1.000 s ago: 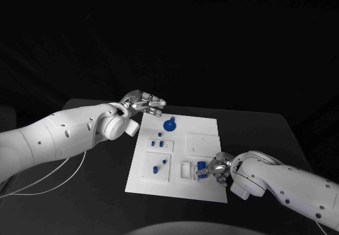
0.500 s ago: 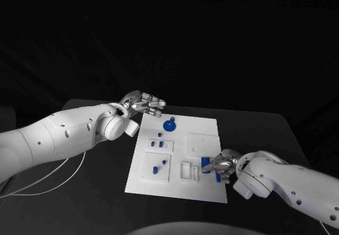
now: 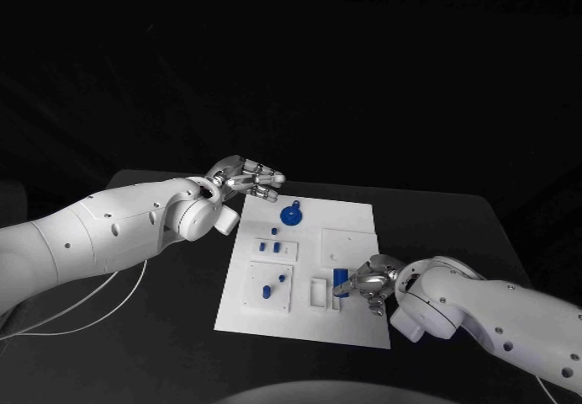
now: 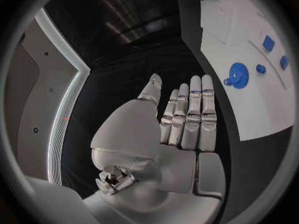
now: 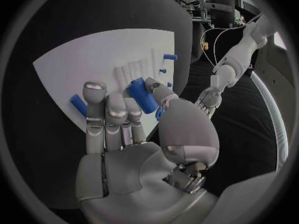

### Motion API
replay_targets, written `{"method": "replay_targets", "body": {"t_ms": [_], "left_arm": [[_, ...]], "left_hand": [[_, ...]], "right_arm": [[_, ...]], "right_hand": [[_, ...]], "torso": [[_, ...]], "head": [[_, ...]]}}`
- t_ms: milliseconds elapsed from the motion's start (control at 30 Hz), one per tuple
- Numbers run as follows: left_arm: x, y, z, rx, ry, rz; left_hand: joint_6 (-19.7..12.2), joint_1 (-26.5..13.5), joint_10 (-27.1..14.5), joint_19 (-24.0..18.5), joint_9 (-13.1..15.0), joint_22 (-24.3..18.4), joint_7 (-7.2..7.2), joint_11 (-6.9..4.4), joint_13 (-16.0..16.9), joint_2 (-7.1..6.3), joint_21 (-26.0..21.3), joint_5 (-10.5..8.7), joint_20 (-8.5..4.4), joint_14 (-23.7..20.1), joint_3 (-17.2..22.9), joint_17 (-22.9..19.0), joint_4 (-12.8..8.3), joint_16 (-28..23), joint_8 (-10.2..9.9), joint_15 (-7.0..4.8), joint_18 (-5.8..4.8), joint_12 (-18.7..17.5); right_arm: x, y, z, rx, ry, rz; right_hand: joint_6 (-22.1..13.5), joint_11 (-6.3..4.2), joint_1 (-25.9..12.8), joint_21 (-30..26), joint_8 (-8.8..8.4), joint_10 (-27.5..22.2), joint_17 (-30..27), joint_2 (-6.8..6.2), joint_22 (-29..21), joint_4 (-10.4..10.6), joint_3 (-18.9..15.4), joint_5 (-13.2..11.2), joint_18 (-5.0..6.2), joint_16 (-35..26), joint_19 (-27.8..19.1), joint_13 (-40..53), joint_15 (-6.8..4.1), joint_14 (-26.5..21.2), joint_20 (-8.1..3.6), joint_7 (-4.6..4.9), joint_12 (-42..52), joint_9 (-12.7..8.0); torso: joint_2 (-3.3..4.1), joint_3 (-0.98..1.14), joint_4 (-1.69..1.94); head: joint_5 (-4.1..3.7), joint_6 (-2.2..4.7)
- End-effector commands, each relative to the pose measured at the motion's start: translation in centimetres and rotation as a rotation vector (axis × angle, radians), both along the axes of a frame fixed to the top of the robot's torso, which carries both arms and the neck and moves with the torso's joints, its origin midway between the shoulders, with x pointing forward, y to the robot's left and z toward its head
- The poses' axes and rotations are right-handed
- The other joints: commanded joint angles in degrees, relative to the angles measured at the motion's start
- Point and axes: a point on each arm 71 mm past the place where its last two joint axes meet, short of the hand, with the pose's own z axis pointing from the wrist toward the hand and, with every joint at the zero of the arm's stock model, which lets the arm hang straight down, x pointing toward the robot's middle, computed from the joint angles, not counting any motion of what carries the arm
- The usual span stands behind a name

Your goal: Assemble the parts on the task board

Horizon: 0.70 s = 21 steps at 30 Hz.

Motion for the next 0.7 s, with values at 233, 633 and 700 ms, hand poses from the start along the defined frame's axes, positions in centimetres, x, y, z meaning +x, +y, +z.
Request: {"method": "replay_targets", "body": {"t_ms": [233, 633, 700], "left_arm": [[-0.1, -0.4, 0.0, -0.007, 0.007, -0.022], [-0.1, -0.5, 0.0, -0.007, 0.014, -0.032], [-0.1, -0.5, 0.0, -0.008, 0.016, -0.033]], "left_hand": [[-0.5, -0.5, -0.3, -0.4, 0.0, 0.1, -0.03, 0.31, 0.0, 0.03, 0.1, 0.06, -0.05, -0.3, -0.1, 0.1, 0.1, -0.1, 0.0, -0.01, -0.29, 0.0], [-0.5, -0.6, -0.3, -0.5, 0.0, 0.1, -0.01, 0.35, 0.0, -0.02, 0.0, 0.05, 0.01, -0.5, -0.1, 0.1, 0.2, -0.1, 0.0, 0.06, -0.31, 0.0], [-0.5, -0.6, -0.4, -0.5, 0.0, 0.1, -0.01, 0.36, 0.0, -0.05, 0.0, 0.04, 0.02, -0.6, -0.1, 0.0, 0.2, -0.1, 0.0, 0.07, -0.31, 0.0]], "right_arm": [[-0.5, 1.2, -0.6, -0.008, 0.073, 0.067], [-0.4, 2.4, -1.3, -0.024, 0.084, 0.095], [-0.3, 2.6, -1.3, -0.026, 0.081, 0.098]], "right_hand": [[1.3, -0.20, -0.5, -0.4, 0.46, 0.0, 0.1, 0.69, 0.8, 0.5, -1.3, 0.0, 0.24, -0.2, 2.8, -0.2, -0.49, 0.0, -0.30, -0.77, -0.1, 0.1], [2.1, -0.38, -0.7, -0.8, 0.46, 0.2, 0.2, 0.98, 0.9, 2.4, -4.7, -0.9, 0.11, -0.3, 2.9, -0.2, -0.62, 0.0, -0.42, -1.17, -0.2, 0.1], [2.2, -0.41, -0.7, -0.9, 0.47, 0.2, 0.2, 0.78, 0.9, 2.8, -5.1, -0.9, 0.10, -0.3, 2.9, -0.2, -0.65, 0.1, -0.44, -1.24, -0.2, 0.2]], "torso": [[0.03, 0.00, 0.03], [0.05, 0.00, 0.12], [0.05, 0.00, 0.06]], "head": [[0.10, -0.13], [0.26, -0.17], [0.39, -0.12]]}}
